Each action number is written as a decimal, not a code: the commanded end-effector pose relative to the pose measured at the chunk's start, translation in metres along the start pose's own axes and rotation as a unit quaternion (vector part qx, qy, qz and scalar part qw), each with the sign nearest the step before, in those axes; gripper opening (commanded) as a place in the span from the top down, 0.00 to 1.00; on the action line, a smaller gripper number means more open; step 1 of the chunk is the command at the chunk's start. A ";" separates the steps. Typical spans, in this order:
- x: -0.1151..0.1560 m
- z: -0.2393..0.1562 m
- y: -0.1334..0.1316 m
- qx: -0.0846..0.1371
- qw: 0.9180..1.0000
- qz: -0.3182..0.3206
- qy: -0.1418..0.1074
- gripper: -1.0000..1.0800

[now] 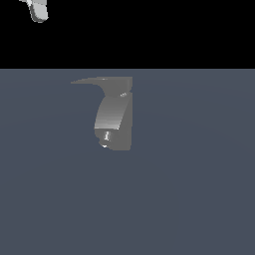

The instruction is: Turn on the faucet by rotating a designated handle.

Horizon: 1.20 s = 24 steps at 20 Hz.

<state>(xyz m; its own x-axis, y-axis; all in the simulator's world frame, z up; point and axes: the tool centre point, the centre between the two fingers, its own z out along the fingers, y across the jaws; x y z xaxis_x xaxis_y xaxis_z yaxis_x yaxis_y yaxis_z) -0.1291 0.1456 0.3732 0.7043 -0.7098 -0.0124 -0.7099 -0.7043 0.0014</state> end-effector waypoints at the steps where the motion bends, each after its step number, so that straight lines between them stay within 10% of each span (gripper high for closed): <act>1: 0.004 0.006 -0.012 0.001 1.000 0.025 0.000 1.00; 24: 0.066 0.063 -0.109 0.004 0.969 0.249 0.001 1.00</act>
<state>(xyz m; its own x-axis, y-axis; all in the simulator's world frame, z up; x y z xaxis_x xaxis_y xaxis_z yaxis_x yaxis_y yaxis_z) -0.0140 0.1760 0.3133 0.3065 -0.9518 -0.0105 -0.9519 -0.3065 -0.0005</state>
